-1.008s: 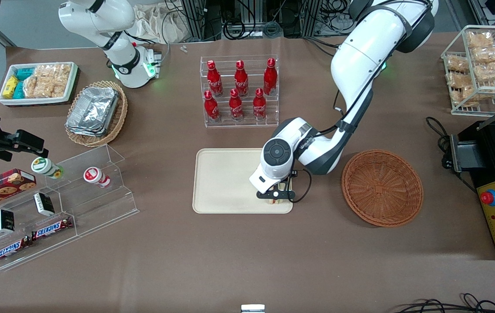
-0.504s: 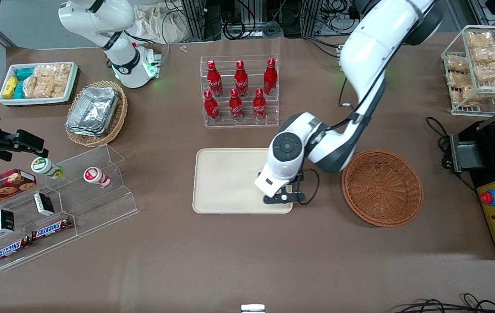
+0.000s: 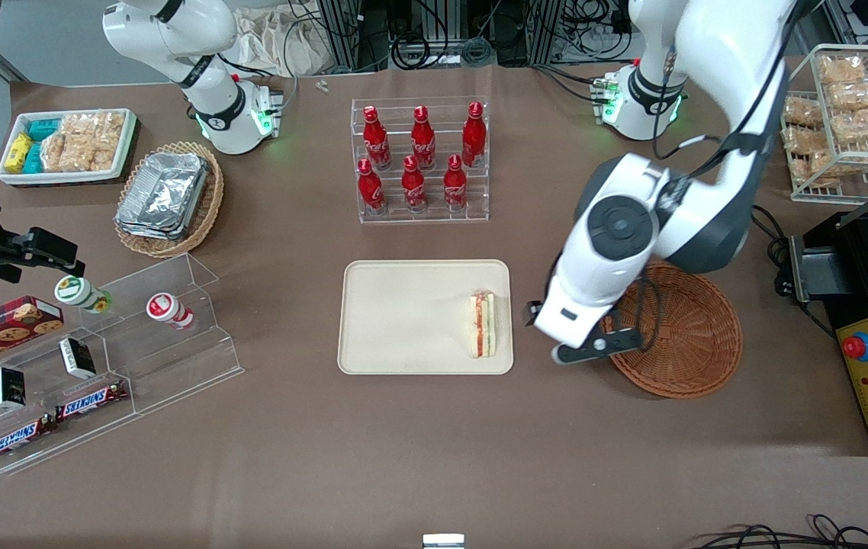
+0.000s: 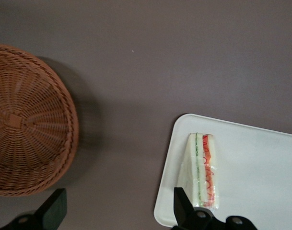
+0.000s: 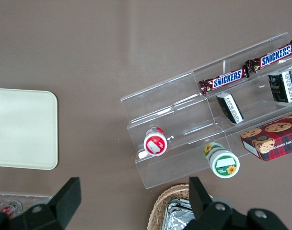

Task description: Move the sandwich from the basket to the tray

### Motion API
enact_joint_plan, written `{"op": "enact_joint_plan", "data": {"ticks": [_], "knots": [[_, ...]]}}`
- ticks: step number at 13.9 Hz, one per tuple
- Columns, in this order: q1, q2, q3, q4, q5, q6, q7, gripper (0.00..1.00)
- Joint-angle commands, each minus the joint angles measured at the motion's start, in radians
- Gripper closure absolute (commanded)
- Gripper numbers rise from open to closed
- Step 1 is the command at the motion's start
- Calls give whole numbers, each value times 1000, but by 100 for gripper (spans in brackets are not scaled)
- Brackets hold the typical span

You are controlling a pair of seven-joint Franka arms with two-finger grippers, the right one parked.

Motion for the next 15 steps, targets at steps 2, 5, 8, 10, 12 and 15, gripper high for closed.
{"op": "enact_joint_plan", "data": {"ticks": [2, 5, 8, 10, 12, 15], "knots": [[83, -209, -5, -183, -57, 4, 105, 0], [146, -253, -5, -186, -67, -81, 249, 0], [207, -327, -3, -235, -99, -99, 381, 0], [258, -393, -1, -292, -128, -99, 471, 0], [290, -422, 0, -303, -130, -131, 534, 0], [355, -439, 5, -300, -130, -187, 668, 0]]}}
